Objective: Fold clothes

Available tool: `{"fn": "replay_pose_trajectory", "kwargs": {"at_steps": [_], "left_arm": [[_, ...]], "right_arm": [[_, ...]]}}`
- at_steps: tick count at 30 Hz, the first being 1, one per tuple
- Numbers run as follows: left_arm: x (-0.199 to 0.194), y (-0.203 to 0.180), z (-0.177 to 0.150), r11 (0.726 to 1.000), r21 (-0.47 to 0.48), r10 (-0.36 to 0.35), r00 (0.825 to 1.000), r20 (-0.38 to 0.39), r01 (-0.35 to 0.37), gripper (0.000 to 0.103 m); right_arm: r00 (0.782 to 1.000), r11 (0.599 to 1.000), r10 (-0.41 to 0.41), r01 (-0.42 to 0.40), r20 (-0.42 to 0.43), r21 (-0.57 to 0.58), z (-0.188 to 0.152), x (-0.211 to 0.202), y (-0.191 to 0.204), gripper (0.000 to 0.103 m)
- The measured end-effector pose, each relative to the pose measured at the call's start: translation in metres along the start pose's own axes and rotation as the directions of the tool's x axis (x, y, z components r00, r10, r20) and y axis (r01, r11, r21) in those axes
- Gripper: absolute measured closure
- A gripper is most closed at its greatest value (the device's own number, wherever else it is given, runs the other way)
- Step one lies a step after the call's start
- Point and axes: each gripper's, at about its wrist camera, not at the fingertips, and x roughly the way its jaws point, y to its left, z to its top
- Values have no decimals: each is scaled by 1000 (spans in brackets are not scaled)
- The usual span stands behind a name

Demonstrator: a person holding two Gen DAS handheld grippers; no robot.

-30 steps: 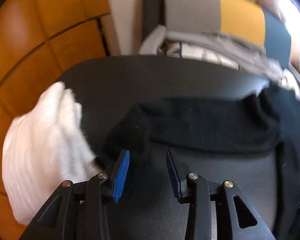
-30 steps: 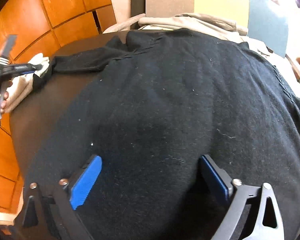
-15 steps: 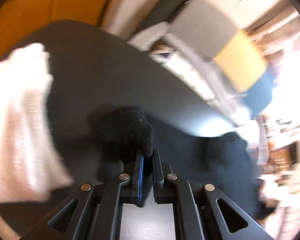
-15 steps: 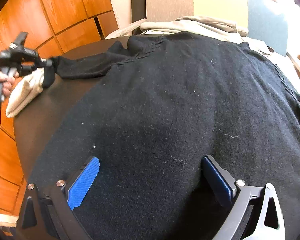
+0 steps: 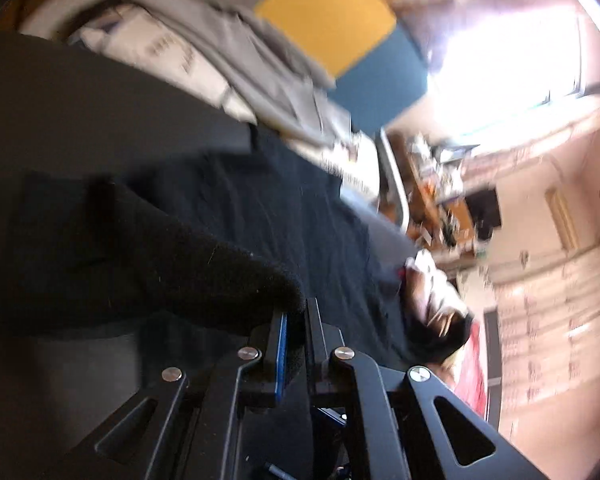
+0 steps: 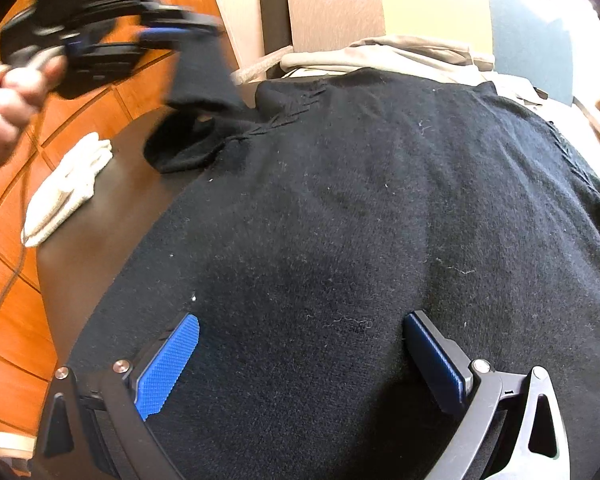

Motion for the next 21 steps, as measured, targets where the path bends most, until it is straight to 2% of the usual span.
{"fn": "replay_pose_trajectory", "kwargs": {"at_steps": [3,5,7,11,13,15,17,21], "left_arm": [[24,2,2,999,5,42,998,-44,-41,95],[32,8,-1,998,-3,66,996,-65,-67,89],[27,12,1,997,-12,70,996,-49,-71,85],[-2,24,-7,997,-9,80,997,22,-80,84],[-21,29,-15,995,-1,98,992,75,-98,84],[-36,35,-33,990,25,133,983,123,-137,84],[-50,42,-54,985,52,156,973,167,-167,84],[-50,41,-95,970,139,164,962,220,-198,84]], "right_arm": [[1000,1000,5,-5,3,4,0,0,-1,0],[1000,1000,7,-7,4,4,0,0,-1,0],[1000,1000,9,-9,5,5,0,0,-1,0],[1000,1000,13,-13,5,12,0,-1,-2,0],[1000,998,26,-27,13,50,3,-8,-6,7],[995,985,82,-89,54,148,9,-21,-18,31],[982,951,148,-173,114,255,22,-33,-32,35],[963,898,210,-258,167,358,55,-23,-47,40]]}}
